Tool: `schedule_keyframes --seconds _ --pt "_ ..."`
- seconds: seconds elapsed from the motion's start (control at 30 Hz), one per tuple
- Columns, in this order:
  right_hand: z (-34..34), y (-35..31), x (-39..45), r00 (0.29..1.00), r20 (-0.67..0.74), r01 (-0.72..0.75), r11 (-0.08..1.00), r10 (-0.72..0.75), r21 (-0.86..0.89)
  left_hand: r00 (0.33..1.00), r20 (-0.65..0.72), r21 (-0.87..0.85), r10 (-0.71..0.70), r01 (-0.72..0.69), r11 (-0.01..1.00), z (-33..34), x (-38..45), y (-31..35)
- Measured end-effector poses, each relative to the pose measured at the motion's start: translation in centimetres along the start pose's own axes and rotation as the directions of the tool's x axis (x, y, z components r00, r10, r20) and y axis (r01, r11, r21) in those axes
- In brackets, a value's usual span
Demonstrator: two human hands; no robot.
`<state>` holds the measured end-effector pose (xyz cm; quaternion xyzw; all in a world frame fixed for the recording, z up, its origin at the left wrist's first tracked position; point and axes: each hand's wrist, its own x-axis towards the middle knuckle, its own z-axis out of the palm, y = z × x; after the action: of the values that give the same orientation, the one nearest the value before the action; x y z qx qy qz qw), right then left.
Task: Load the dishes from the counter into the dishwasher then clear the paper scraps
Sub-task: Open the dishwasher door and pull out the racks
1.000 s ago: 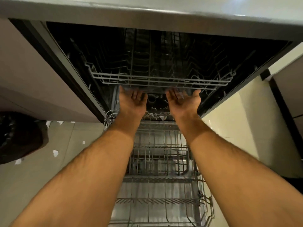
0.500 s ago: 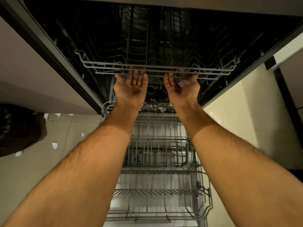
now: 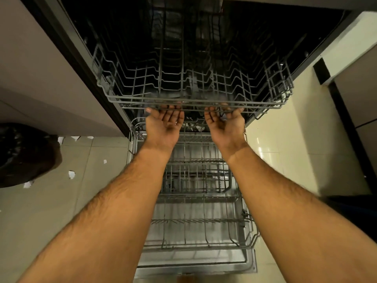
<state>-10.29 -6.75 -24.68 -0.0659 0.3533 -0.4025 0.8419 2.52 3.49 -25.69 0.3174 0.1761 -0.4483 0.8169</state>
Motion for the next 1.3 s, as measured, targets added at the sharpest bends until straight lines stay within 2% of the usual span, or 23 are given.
schedule_keyframes --seconds 0.3,0.5,0.83,1.3 --pt "-3.5 1.4 -6.4 0.992 -0.124 0.002 1.0 -0.004 -0.014 0.994 -0.096 0.02 -0.054 0.056 0.998 -3.5 -6.9 -1.0" --pt "-6.9 1.9 -9.9 0.987 -0.159 0.029 0.999 -0.035 -0.045 0.99 -0.11 0.009 -0.093 0.095 0.995 -5.6 -11.4 -2.2" --pt "-10.3 3.0 -16.2 0.975 -0.222 0.001 0.996 -0.02 -0.087 0.967 -0.223 -0.027 -0.122 0.119 0.993 -8.3 -17.4 -3.2" --pt "-15.5 3.7 -22.4 0.974 -0.224 -0.031 0.996 0.011 -0.088 0.957 -0.267 -0.011 -0.114 0.116 0.993 -12.5 -23.2 -5.4"
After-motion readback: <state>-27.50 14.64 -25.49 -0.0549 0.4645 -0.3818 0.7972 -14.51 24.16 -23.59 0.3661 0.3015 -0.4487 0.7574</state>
